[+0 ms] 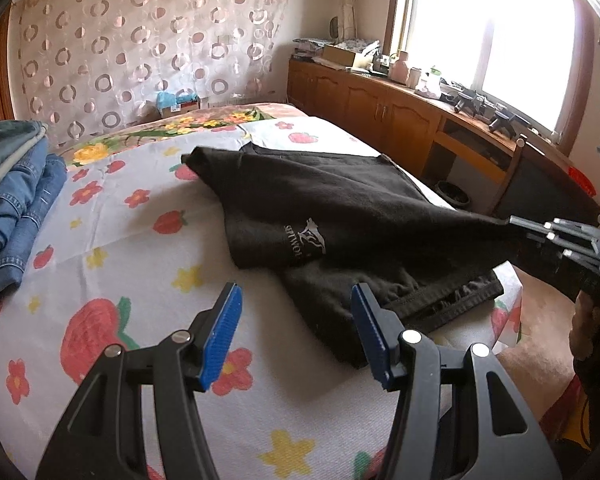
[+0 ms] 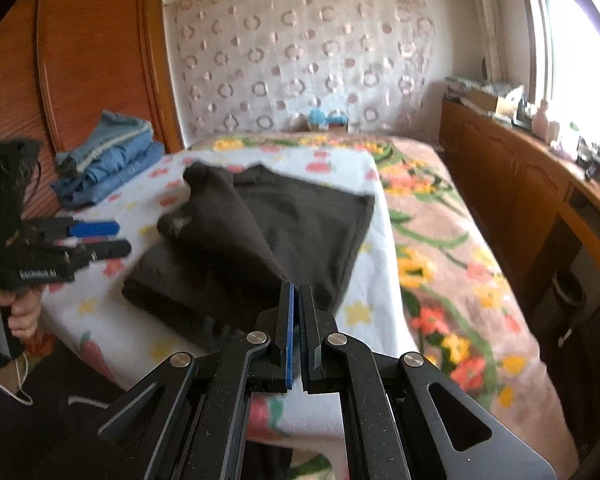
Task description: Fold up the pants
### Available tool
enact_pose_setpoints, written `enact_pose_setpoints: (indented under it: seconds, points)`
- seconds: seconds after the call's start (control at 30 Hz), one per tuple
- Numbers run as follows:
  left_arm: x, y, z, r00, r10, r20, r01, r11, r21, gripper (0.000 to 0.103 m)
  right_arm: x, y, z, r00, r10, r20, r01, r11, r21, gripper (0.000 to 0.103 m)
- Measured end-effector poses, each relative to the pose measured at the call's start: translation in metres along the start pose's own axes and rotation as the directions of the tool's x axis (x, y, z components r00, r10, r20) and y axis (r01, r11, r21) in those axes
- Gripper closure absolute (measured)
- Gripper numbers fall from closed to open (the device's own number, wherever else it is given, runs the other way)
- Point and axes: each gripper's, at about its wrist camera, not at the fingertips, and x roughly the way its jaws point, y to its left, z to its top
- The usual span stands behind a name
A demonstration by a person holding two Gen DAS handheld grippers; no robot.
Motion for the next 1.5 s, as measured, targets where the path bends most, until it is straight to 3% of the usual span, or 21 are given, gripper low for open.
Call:
enact_pose_setpoints:
  seconds: [0.23, 0.5, 0.77, 1.0, 1.27, 1.5]
  points:
    - [0.010, -0.002, -0.006, 0.999, 0.004, -0.033, -0.004, 1.000, 0.006, 0.047, 0.020, -0.006, -0.023, 0.997, -0.003, -0.080, 0.005, 0.999, 0.035, 0.103]
    - [0.020, 0.000, -0.013, 0.997, -0.001, -0.072, 0.001, 1.000, -0.002, 0.047, 0.022, -0.007, -0.021, 0.996, 0.005, -0.093, 0.001, 0.998, 0.058, 0.101]
    - [0.021, 0.003, -0.016, 0.997, -0.019, -0.081, 0.017, 1.000, -0.024, 0.047, 0.015, -0.006, -0.011, 0.998, 0.001, -0.062, 0.002, 0.999, 0.050, 0.082]
    - [0.005, 0.014, -0.009, 0.999, 0.008, -0.037, -0.009, 0.999, -0.031, 0.047, 0.020, 0.010, 0.014, 0.999, 0.011, -0.039, -0.011, 1.000, 0.015, 0.066]
    - [-0.019, 0.038, -0.002, 0.998, 0.065, 0.017, -0.064, 0.997, -0.048, 0.047, 0.045, 0.044, 0.045, 0.994, 0.100, -0.051, -0.103, 0.993, -0.062, 0.066]
    - [-0.032, 0.053, 0.000, 0.995, 0.095, 0.042, -0.093, 0.994, -0.061, 0.047, 0.082, 0.078, 0.068, 0.974, 0.196, -0.112, -0.207, 0.973, -0.100, 0.066]
